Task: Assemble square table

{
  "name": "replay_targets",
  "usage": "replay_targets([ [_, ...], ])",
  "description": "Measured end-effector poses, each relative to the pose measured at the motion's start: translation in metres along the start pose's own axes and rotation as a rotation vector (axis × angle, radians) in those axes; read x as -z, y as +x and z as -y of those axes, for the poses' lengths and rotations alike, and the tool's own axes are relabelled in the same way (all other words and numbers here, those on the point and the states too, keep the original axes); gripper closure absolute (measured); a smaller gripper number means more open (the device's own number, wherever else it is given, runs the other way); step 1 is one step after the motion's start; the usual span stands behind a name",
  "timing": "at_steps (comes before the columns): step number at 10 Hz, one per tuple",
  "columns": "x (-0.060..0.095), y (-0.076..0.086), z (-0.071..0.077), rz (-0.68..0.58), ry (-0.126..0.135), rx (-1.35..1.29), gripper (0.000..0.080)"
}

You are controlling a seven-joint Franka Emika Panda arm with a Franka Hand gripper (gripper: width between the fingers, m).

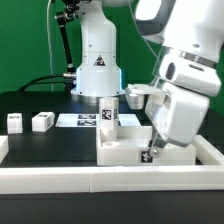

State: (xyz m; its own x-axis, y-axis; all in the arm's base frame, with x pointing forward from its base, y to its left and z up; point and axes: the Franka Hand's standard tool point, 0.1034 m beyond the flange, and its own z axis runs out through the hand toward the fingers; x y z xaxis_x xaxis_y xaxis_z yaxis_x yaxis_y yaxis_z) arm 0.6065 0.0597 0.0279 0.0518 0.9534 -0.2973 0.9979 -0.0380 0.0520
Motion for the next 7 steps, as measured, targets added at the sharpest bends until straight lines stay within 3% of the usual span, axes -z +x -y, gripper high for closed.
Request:
replay_targets([
  [2, 0.001, 0.01, -0.012, 0.012, 0.005, 0.005, 0.0737],
  [3, 0.006, 0.018, -0.019, 0.011, -0.007, -0.028, 0.0737],
  [5, 0.004, 0.014, -0.019, 0.02, -0.008, -0.028, 0.0737],
  [6, 0.004, 0.014, -0.019, 0.02, -0.007, -0.03, 0.0662],
  [7, 0.005, 0.011, -0.018, 0.023, -0.001, -0.032, 0.0662],
])
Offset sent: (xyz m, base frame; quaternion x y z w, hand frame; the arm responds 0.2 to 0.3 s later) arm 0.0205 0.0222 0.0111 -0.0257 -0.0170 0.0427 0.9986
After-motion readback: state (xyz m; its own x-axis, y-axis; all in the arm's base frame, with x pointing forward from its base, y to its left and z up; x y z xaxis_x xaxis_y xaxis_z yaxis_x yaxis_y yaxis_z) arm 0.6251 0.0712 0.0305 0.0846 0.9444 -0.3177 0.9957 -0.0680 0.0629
